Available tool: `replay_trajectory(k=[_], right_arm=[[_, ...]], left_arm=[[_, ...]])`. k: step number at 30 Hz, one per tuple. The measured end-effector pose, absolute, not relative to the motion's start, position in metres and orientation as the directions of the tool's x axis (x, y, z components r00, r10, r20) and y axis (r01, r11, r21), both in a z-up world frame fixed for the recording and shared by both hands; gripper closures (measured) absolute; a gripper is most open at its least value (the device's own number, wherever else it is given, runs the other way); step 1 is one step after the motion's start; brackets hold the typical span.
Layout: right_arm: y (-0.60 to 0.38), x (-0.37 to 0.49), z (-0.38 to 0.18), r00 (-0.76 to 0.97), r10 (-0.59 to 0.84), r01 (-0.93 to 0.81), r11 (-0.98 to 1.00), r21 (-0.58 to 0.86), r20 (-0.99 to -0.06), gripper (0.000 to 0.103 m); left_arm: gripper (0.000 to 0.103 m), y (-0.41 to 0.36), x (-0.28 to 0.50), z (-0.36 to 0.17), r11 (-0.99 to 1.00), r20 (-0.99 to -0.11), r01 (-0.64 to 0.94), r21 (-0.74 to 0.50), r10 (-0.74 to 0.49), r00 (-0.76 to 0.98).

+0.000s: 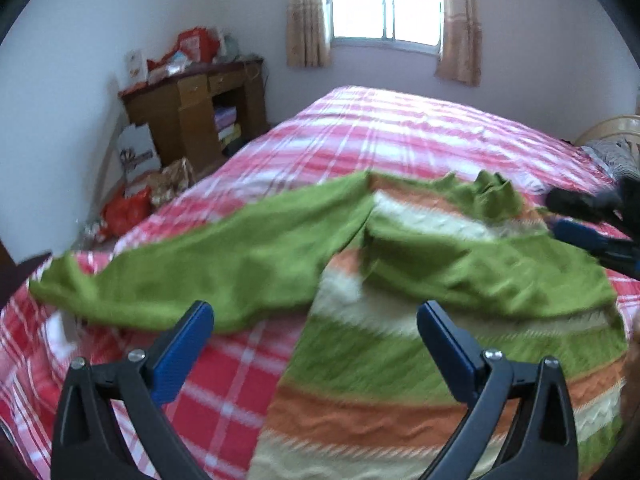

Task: Fold small clothes
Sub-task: 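Carry the held sleeve across the sweater body and open the right tool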

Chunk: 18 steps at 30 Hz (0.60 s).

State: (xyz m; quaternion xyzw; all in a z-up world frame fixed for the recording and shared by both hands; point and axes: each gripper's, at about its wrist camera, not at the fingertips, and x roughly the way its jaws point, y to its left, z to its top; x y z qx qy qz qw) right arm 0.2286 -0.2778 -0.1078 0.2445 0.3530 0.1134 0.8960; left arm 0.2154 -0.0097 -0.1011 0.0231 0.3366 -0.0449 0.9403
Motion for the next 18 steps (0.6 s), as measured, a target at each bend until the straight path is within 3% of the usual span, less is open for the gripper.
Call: replay_trajectory(k=[3, 7, 12, 14, 18], right_arm=[[-0.36, 0.204, -0.105, 0.775, 0.202, 0.144, 0.867, 0.478, -0.599, 0.047], [-0.451, 0.187, -0.122, 0.774, 0.088, 0.321, 0.799, 0.509, -0.627, 0.052], [-0.491, 0.207, -0.159, 0.727, 0.182, 0.338, 0.745, 0.575, -0.662, 0.055], [-0.494, 0.226, -0.174, 0.714, 0.223, 0.327, 0.732, 0.598, -0.663, 0.055], [-0.49, 0.25, -0.182, 0.732, 0.218, 0.295, 0.753, 0.588, -0.645, 0.053]], left_arm=[[0.0, -0.028, 0.232, -0.097, 0.994, -0.638, 0.105, 0.004, -0.078, 0.766], [0.0, -0.053, 0.258, -0.108, 0.996, -0.657, 0.077, 0.041, -0.032, 0.754], [0.0, -0.065, 0.288, -0.141, 0.996, -0.723, 0.003, 0.084, 0.059, 0.688], [0.0, -0.058, 0.294, -0.151, 0.999, -0.768, -0.011, 0.05, 0.045, 0.639], [0.0, -0.052, 0.294, -0.152, 0.999, -0.77, -0.025, 0.024, 0.034, 0.638]])
